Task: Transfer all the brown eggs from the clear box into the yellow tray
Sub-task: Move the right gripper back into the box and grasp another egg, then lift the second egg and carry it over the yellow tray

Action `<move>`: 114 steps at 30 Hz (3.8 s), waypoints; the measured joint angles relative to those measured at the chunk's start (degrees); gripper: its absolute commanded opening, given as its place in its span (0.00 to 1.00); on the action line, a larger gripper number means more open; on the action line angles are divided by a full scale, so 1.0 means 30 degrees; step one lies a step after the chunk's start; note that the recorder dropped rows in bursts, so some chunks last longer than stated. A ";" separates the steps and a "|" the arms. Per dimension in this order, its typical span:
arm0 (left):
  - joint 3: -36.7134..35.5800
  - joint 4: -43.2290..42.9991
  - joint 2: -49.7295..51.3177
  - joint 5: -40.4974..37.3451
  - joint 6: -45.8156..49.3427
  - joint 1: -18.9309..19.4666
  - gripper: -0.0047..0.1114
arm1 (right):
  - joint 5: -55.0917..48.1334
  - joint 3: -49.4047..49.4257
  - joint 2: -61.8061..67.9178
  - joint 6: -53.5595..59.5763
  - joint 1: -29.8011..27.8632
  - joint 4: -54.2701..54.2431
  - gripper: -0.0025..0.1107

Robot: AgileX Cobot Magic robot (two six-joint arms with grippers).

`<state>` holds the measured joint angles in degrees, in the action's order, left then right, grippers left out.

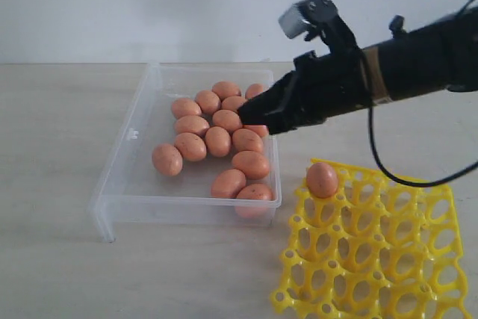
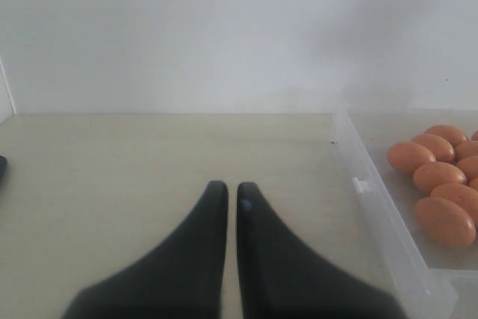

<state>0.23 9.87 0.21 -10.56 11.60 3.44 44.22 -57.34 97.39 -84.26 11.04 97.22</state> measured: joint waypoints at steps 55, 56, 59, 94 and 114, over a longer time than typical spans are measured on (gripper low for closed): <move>0.0000 0.0000 0.0000 0.0000 0.0000 0.0000 0.08 | -3.7832 -1.5765 0.6472 3.8578 0.6797 -3.4701 0.39; 0.0000 0.0000 0.0000 0.0000 0.0000 0.0000 0.08 | -3.7832 -1.5877 0.6546 3.8686 0.6797 -3.4667 0.42; 0.0000 0.0000 0.0000 0.0000 0.0000 0.0000 0.08 | -3.7465 -1.6051 0.6804 3.8933 0.6797 -3.4303 0.42; 0.0000 0.0000 0.0000 0.0000 0.0000 0.0000 0.08 | -3.3421 -1.3675 1.0230 3.9335 0.6066 -3.1546 0.41; 0.0000 0.0000 0.0000 0.0000 0.0000 0.0000 0.08 | -2.8769 -1.2983 0.7154 3.6987 0.6066 -3.7447 0.02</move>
<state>0.23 9.87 0.21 -10.56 11.60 3.44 -42.09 -96.29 118.85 26.70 29.23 -15.12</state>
